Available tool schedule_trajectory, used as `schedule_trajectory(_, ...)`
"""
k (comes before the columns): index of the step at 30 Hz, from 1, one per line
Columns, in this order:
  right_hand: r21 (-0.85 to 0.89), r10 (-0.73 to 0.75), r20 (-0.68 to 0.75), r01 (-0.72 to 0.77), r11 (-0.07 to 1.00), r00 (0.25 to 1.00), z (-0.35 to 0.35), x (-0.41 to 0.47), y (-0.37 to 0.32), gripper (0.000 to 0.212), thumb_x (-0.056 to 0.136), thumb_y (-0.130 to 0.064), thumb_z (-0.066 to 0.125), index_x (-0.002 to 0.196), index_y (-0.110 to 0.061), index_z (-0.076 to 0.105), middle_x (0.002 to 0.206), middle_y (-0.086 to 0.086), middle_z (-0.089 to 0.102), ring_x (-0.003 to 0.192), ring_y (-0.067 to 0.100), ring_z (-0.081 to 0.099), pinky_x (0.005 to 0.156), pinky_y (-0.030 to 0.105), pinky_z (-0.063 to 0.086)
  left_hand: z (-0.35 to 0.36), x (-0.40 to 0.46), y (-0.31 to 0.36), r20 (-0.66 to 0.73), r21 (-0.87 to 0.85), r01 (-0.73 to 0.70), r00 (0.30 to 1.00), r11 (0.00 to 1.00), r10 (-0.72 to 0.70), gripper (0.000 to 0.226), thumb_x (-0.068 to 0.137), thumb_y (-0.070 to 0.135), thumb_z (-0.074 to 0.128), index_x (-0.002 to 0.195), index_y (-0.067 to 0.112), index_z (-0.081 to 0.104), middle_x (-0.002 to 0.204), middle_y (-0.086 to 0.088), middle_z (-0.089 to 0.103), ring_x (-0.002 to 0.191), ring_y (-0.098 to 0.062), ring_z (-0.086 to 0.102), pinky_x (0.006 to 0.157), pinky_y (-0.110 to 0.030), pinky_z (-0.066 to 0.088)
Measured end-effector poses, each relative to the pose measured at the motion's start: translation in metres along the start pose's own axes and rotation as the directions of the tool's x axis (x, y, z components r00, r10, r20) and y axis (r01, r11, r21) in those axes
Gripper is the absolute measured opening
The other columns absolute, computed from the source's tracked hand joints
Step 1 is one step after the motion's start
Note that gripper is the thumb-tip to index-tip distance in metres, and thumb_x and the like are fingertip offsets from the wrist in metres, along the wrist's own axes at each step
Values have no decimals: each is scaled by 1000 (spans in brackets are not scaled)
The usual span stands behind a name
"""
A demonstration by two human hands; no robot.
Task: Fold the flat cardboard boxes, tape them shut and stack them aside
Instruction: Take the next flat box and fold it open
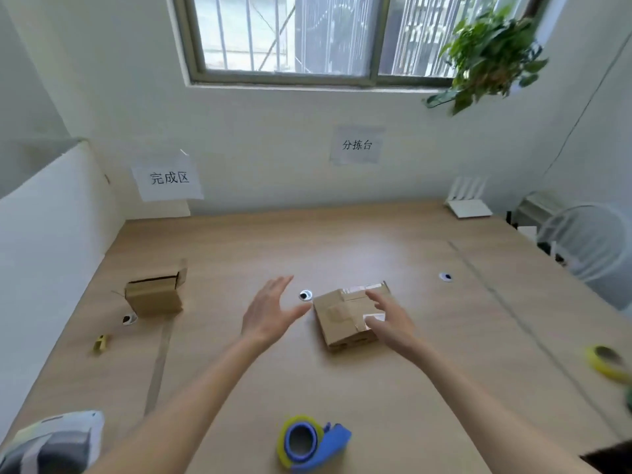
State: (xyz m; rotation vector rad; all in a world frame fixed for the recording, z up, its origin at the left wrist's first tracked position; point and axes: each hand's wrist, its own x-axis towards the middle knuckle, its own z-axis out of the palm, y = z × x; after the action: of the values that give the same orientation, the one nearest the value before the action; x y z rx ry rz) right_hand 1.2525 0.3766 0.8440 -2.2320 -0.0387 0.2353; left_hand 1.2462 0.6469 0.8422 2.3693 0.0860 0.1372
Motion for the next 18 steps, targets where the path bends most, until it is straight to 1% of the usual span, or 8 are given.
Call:
schedule_trajectory(3,-30,20,-34,-21,999,999,-39,-21,30,61,91,-16,58,150,-30,46,150,-8,52,137,11,47,107,32,41,29,-11,40,26,-7,-31,999,999,31,76,83,60,71,149,32,43,151,11,44,139,-11,41,106,-33,38)
schedule_trajectory(5,-40,31,-53,-33,999,998,-57,-26,46,59,93,-18,61,150,-26,47,149,-8,52,135,12,49,106,29,40,48,-13,58,50,-4,-42,998,999,42,75,84,59,71,149,31,43,150,10,45,137,-12,43,105,-33,39)
schedule_trajectory(7,-37,44,-64,-47,998,997,-70,-24,63,58,94,-20,63,150,-24,47,149,-8,51,133,10,49,104,26,39,68,-9,68,77,-2,-42,996,999,42,74,86,57,70,150,30,42,150,8,45,137,-12,43,105,-35,41)
schedule_trajectory(10,-35,60,-59,-62,997,996,-80,-10,93,55,96,-22,61,148,-28,47,148,-11,50,127,6,48,98,24,36,102,2,69,91,-6,-13,996,1000,14,72,88,55,69,150,32,41,153,10,42,138,-12,42,101,-33,41)
schedule_trajectory(14,-63,113,-20,-114,992,993,-78,29,135,56,96,-26,61,150,-27,46,148,-11,50,134,9,47,97,23,36,152,26,51,109,-37,85,991,996,-80,74,88,55,68,152,34,39,153,11,41,138,-13,43,100,-33,41)
schedule_trajectory(18,-80,142,53,-137,987,988,-64,90,175,55,94,-32,64,147,-29,48,144,-11,52,132,8,47,101,26,39,204,63,17,97,-66,226,971,972,-219,78,85,59,68,152,33,38,151,10,42,135,-15,45,103,-37,44)
